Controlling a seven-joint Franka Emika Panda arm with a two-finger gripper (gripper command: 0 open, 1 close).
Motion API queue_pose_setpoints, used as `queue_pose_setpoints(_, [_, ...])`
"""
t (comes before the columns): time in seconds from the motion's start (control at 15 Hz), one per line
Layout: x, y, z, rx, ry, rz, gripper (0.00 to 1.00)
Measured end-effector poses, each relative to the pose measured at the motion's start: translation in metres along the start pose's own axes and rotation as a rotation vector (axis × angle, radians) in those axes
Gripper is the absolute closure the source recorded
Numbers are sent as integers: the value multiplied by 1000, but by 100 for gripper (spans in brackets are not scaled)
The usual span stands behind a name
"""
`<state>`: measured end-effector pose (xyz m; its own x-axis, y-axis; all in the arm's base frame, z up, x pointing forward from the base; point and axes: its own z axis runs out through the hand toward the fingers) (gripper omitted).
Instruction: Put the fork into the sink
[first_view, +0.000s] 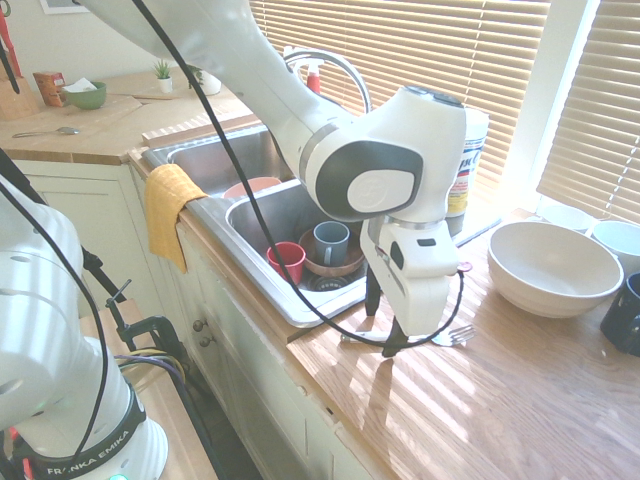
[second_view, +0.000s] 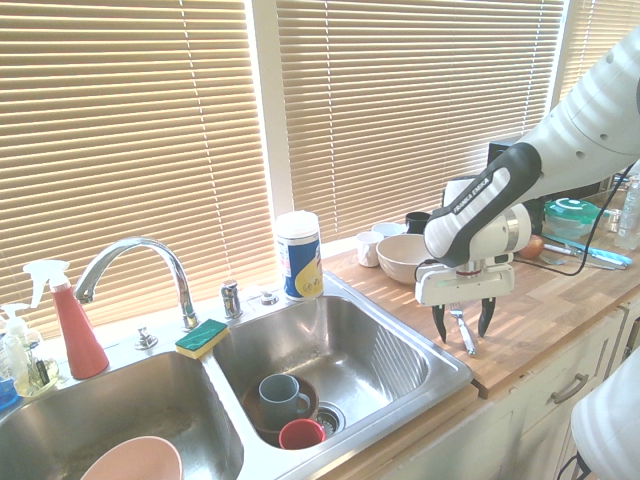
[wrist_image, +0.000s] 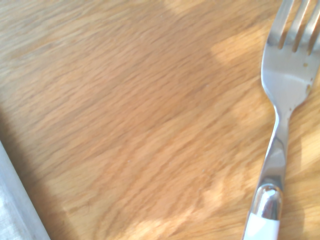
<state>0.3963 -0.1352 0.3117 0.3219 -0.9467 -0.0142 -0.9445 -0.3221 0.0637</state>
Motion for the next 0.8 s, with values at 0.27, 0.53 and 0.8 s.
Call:
queue_pose_setpoints(0.27, [1, 1, 0, 4, -1, 6, 100])
queue_pose_setpoints(0.53, [0, 0, 0, 5, 0, 3, 100])
queue_pose_setpoints(0.8, [1, -2, 0, 47, 29, -13, 100])
